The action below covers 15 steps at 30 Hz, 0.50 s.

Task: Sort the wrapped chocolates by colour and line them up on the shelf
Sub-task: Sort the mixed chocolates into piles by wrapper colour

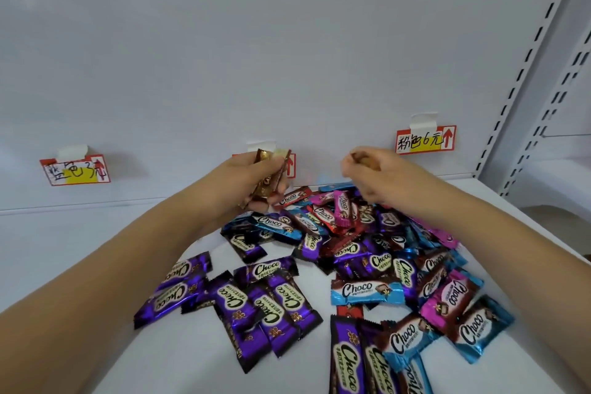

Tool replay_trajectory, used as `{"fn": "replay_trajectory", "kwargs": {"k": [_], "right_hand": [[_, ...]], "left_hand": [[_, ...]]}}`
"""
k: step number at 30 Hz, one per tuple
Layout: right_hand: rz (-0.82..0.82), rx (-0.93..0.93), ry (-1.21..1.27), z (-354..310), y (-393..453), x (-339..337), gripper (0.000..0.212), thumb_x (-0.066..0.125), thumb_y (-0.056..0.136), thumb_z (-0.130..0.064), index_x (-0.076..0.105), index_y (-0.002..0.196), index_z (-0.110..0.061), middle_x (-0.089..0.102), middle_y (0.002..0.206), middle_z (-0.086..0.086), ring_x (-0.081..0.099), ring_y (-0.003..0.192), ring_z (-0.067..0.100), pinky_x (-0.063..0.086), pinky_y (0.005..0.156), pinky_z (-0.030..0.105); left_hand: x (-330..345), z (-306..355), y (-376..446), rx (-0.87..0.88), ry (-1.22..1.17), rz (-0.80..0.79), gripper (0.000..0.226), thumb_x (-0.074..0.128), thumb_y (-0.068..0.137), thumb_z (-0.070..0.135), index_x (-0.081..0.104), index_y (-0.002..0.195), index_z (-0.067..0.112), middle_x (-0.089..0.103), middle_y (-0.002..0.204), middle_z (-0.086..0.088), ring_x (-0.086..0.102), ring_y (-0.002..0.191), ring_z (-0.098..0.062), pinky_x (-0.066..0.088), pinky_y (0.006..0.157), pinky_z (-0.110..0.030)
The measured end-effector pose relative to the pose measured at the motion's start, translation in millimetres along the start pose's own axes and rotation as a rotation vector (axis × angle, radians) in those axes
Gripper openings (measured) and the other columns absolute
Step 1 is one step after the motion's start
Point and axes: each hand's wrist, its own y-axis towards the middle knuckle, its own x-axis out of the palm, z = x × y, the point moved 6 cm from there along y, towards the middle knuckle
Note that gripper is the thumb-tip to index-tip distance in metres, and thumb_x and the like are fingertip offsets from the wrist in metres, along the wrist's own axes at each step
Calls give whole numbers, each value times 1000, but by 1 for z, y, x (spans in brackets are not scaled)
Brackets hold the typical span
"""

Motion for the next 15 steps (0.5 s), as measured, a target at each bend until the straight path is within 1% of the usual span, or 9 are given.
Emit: {"fn": "replay_trajectory", "kwargs": {"k": [1, 3, 5, 7, 9, 10, 12, 13, 15], "right_hand": [[73, 13, -11, 1, 1, -8, 15, 48, 100, -35, 57, 93, -26, 52, 52, -24, 42, 48, 0, 36, 57, 24], [223, 43, -200, 5, 0, -27, 21, 42, 102, -26, 61, 93, -25, 56, 59, -19, 46, 54, 2, 35, 58, 27], [313, 150, -440, 12, -4, -43, 25, 38, 102, -16, 64, 101, -13, 63, 82, -5, 55, 71, 13, 40, 61, 30], [287, 313, -617, 25, -5, -50, 25, 38, 99, -7, 61, 108, -3, 63, 107, 13, 57, 92, 27, 44, 72, 32], [185, 441, -804, 32, -9, -43, 25, 42, 96, -5, 57, 116, -3, 56, 119, 16, 52, 101, 31, 41, 77, 30], [130, 466, -883, 34, -10, -35, 26, 43, 96, -6, 55, 119, -3, 52, 121, 16, 50, 103, 32, 42, 79, 32], [51, 453, -921, 36, -9, -17, 32, 45, 96, -10, 49, 127, -5, 47, 121, 17, 49, 109, 34, 44, 86, 36], [23, 427, -901, 37, -8, -8, 34, 45, 96, -10, 47, 129, -6, 47, 121, 17, 50, 110, 34, 45, 87, 37], [-34, 358, -814, 34, -5, 4, 35, 42, 98, -11, 48, 132, -10, 51, 124, 17, 52, 109, 32, 47, 86, 35]], "left_hand": [[0, 2, -2, 9, -34, -4, 27, 42, 105, 26, 55, 91, 8, 61, 72, -4, 55, 62, -15, 42, 47, -18], [1, 1, -2, 12, -114, 3, 26, 41, 105, 21, 59, 95, 4, 67, 76, -9, 63, 68, -19, 52, 54, -22], [2, -2, -2, 8, -196, 17, 23, 41, 105, 16, 61, 106, 4, 70, 84, -11, 69, 71, -20, 59, 63, -26], [4, -2, 0, 48, -156, 23, 24, 40, 105, 12, 62, 114, 13, 65, 83, -8, 63, 65, -17, 54, 57, -25], [7, -1, 2, 125, 54, 45, 24, 44, 104, 16, 65, 113, 22, 52, 75, -2, 47, 58, -12, 41, 50, -22], [9, 2, 1, 183, 227, 71, 21, 48, 102, 21, 66, 111, 27, 51, 73, 2, 44, 57, -11, 39, 51, -22], [19, 9, -4, 343, 572, 75, 13, 56, 98, 35, 66, 106, 36, 55, 73, 11, 49, 61, -7, 42, 58, -24], [28, 10, -8, 407, 688, 23, 15, 58, 95, 43, 65, 107, 39, 56, 73, 15, 51, 64, -5, 41, 60, -21], [43, 4, -12, 431, 922, -81, 28, 55, 90, 56, 59, 117, 48, 61, 86, 26, 56, 77, 3, 42, 66, -16]]}}
